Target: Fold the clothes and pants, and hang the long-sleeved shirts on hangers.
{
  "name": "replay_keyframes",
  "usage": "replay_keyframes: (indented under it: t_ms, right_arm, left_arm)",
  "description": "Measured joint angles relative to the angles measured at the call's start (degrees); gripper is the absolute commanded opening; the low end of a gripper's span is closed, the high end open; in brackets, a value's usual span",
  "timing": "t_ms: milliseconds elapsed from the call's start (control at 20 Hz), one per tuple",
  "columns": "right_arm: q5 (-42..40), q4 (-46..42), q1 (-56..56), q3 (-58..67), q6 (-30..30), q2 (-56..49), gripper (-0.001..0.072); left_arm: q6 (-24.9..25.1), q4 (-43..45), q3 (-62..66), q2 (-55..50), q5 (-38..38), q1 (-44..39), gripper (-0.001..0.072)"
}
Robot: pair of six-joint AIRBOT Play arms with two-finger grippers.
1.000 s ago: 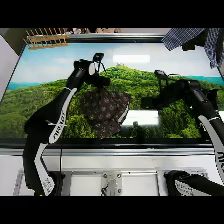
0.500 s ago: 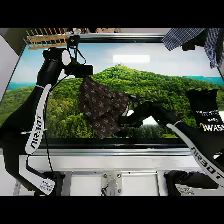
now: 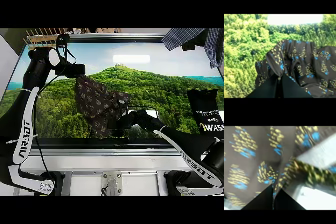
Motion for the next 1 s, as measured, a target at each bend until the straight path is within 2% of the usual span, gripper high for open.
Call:
replay_keyframes:
  t_ms: [200,450,600,750,1000]
  right_arm:
    - [-6.3,-6.5,-5.0,5.2,-0.5,5.2,0.0004]
    - [-20.2,-19.9,-17.7,22.4,-3.1,21.5,0.0003]
    - [-23.9,-25.2,-24.3,34.9,-3.7,31.3,0.0003]
    - [-25.5,-29.4,-27.8,44.5,-3.9,38.4,0.0002]
    - [-26.2,-35.7,-29.5,51.0,-1.6,44.8,0.0003]
  left_arm:
    - [0.0,0.0,1.2,7.6,1.0,1.7,0.0011]
    - [0.0,-0.2,9.7,22.3,1.7,0.2,0.0011]
    - [0.0,-0.4,12.9,31.5,3.1,-4.0,0.0011]
    - [-0.3,-0.5,10.4,41.0,7.2,-10.0,0.001]
    - [-4.7,0.0,-0.2,52.8,15.3,-19.4,0.0009]
